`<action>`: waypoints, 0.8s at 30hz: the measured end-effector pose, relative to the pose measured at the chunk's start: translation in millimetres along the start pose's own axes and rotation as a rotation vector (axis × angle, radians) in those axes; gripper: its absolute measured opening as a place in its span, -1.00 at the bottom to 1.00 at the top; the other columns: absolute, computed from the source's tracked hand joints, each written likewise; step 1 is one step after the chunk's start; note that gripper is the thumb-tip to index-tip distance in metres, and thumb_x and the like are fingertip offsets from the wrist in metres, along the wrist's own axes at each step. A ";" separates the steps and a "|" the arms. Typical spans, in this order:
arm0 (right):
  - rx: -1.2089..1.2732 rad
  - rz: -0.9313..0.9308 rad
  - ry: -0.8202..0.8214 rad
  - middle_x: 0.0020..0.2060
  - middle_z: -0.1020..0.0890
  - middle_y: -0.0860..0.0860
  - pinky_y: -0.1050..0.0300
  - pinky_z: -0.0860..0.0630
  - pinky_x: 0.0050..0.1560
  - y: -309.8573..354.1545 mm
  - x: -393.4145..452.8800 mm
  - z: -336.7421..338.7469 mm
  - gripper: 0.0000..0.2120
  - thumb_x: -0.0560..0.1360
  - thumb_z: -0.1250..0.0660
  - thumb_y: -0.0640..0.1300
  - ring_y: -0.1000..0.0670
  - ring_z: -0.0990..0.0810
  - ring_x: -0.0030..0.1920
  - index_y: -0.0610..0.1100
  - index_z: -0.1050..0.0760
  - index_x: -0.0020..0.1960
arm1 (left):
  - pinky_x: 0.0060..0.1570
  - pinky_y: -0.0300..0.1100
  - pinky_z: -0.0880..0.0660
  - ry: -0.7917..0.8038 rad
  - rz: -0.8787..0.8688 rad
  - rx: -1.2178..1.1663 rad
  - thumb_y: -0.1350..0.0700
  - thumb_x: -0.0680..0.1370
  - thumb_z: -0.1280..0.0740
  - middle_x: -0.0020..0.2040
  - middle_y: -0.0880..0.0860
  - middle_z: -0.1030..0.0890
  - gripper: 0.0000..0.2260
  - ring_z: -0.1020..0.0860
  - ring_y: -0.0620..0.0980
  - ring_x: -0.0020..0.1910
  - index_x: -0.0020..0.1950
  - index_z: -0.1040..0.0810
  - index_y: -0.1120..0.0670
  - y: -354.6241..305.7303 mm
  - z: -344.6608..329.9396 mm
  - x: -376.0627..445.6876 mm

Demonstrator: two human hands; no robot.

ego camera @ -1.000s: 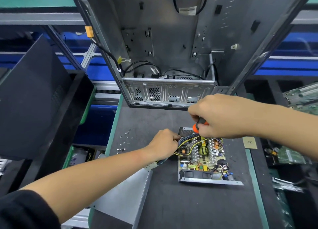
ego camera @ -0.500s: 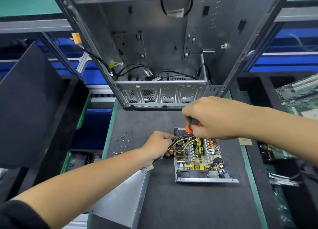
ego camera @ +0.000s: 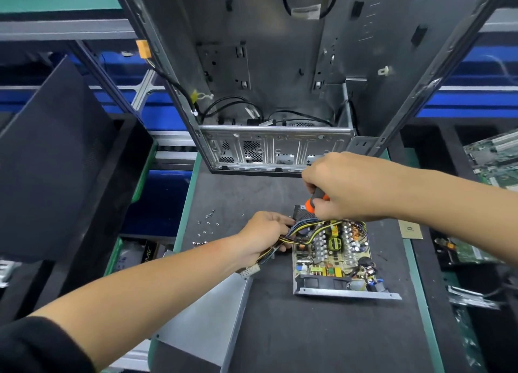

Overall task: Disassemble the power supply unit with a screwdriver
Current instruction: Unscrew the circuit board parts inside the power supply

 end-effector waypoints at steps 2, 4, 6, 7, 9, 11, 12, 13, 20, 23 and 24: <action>0.000 -0.003 0.001 -0.19 -0.57 -0.07 -0.10 -0.59 -0.18 -0.1 2.0 -0.8 -0.79 0.46 -0.30 0.02 -0.12 -0.57 -0.20 -0.15 -0.48 -0.14 | -0.48 -0.28 -0.45 0.002 0.012 -0.016 0.40 0.51 -0.22 -0.17 0.19 -0.62 -0.76 -0.52 -0.06 -0.44 0.12 -0.57 0.30 1.6 -0.1 0.9; 0.000 -0.004 0.003 -0.19 -0.57 -0.07 -0.11 -0.59 -0.18 -0.1 4.0 -1.1 -0.79 0.46 -0.30 0.02 -0.12 -0.57 -0.19 -0.13 -0.47 -0.14 | -0.48 -0.28 -0.44 -0.002 0.022 -0.029 0.40 0.51 -0.22 -0.15 0.21 -0.62 -0.76 -0.52 -0.05 -0.42 0.14 -0.55 0.32 3.4 1.3 1.7; -0.003 -0.004 0.007 -0.20 -0.57 -0.06 -0.12 -0.59 -0.18 -0.6 5.3 -1.4 -0.79 0.45 -0.30 0.02 -0.12 -0.57 -0.19 -0.13 -0.47 -0.15 | -0.49 -0.28 -0.44 -0.006 0.028 -0.027 0.40 0.51 -0.22 -0.14 0.21 -0.61 -0.76 -0.52 -0.05 -0.42 0.15 -0.54 0.31 5.1 1.9 3.4; -0.006 -0.004 0.008 -0.20 -0.57 -0.06 -0.12 -0.59 -0.18 -0.8 5.9 -1.5 -0.79 0.45 -0.30 0.02 -0.12 -0.56 -0.18 -0.13 -0.47 -0.15 | -0.49 -0.29 -0.44 -0.009 0.029 -0.026 0.40 0.51 -0.21 -0.15 0.21 -0.61 -0.76 -0.53 -0.05 -0.43 0.14 -0.54 0.31 5.6 1.7 4.2; -0.008 -0.002 0.004 -0.19 -0.56 -0.05 -0.10 -0.58 -0.18 -0.7 6.6 -1.2 -0.80 0.45 -0.30 0.02 -0.12 -0.56 -0.18 -0.12 -0.47 -0.16 | -0.50 -0.29 -0.44 -0.024 0.029 -0.029 0.39 0.52 -0.20 -0.20 0.18 -0.60 -0.78 -0.53 -0.07 -0.46 0.11 -0.53 0.30 6.1 1.6 5.9; -0.015 0.009 0.000 -0.19 -0.56 -0.05 -0.09 -0.58 -0.18 0.4 7.4 -1.0 -0.81 0.44 -0.29 0.02 -0.12 -0.55 -0.18 -0.12 -0.48 -0.16 | -0.51 -0.29 -0.45 -0.048 0.028 -0.035 0.39 0.51 -0.21 -0.25 0.15 -0.60 -0.82 -0.54 -0.07 -0.47 0.05 -0.53 0.27 6.3 2.5 7.5; -0.022 0.014 0.000 -0.19 -0.56 -0.05 -0.08 -0.58 -0.18 1.0 7.7 -1.1 -0.81 0.45 -0.29 0.01 -0.12 -0.56 -0.18 -0.12 -0.48 -0.15 | -0.50 -0.28 -0.46 -0.058 0.029 -0.040 0.40 0.50 -0.21 -0.26 0.15 -0.60 -0.84 -0.54 -0.06 -0.47 0.01 -0.52 0.25 6.4 3.0 8.0; -0.029 0.020 0.001 -0.18 -0.57 -0.05 -0.08 -0.58 -0.17 1.4 8.2 -1.5 -0.81 0.45 -0.29 0.01 -0.12 -0.56 -0.18 -0.13 -0.48 -0.15 | -0.49 -0.27 -0.47 -0.064 0.030 -0.048 0.40 0.49 -0.22 -0.27 0.16 -0.60 -0.85 -0.55 -0.04 -0.45 -0.03 -0.52 0.24 6.8 3.6 8.4; -0.022 0.025 0.007 -0.18 -0.58 -0.06 -0.06 -0.59 -0.19 -0.7 12.3 -2.6 -0.79 0.47 -0.29 0.02 -0.11 -0.58 -0.19 -0.13 -0.48 -0.15 | -0.25 -0.16 -0.54 -0.115 0.017 -0.007 0.38 0.43 -0.27 -0.24 0.15 -0.62 -0.85 -0.54 -0.01 -0.39 -0.12 -0.58 0.20 9.9 8.1 10.8; -0.008 0.010 0.011 -0.17 -0.62 -0.10 -0.06 -0.59 -0.18 -5.2 14.5 -1.9 -0.74 0.45 -0.29 0.04 -0.14 -0.60 -0.15 -0.17 -0.53 -0.12 | -0.20 -0.16 -0.55 -0.128 -0.002 0.012 0.38 0.43 -0.27 -0.22 0.14 -0.63 -0.83 -0.55 -0.03 -0.35 -0.11 -0.60 0.18 9.9 8.2 10.5; -0.003 0.009 0.011 -0.17 -0.62 -0.10 -0.07 -0.58 -0.18 -6.5 15.1 -1.9 -0.73 0.44 -0.29 0.04 -0.14 -0.61 -0.15 -0.17 -0.54 -0.12 | -0.25 -0.20 -0.55 -0.125 -0.008 0.005 0.38 0.44 -0.26 -0.21 0.13 -0.63 -0.83 -0.55 -0.03 -0.35 -0.10 -0.60 0.18 9.6 8.1 10.4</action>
Point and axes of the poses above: each hand's wrist, its own x-axis towards the middle knuckle, its own z-axis out of the back of the hand, y = z × x, the point moved 8 cm from there along x, towards the middle knuckle
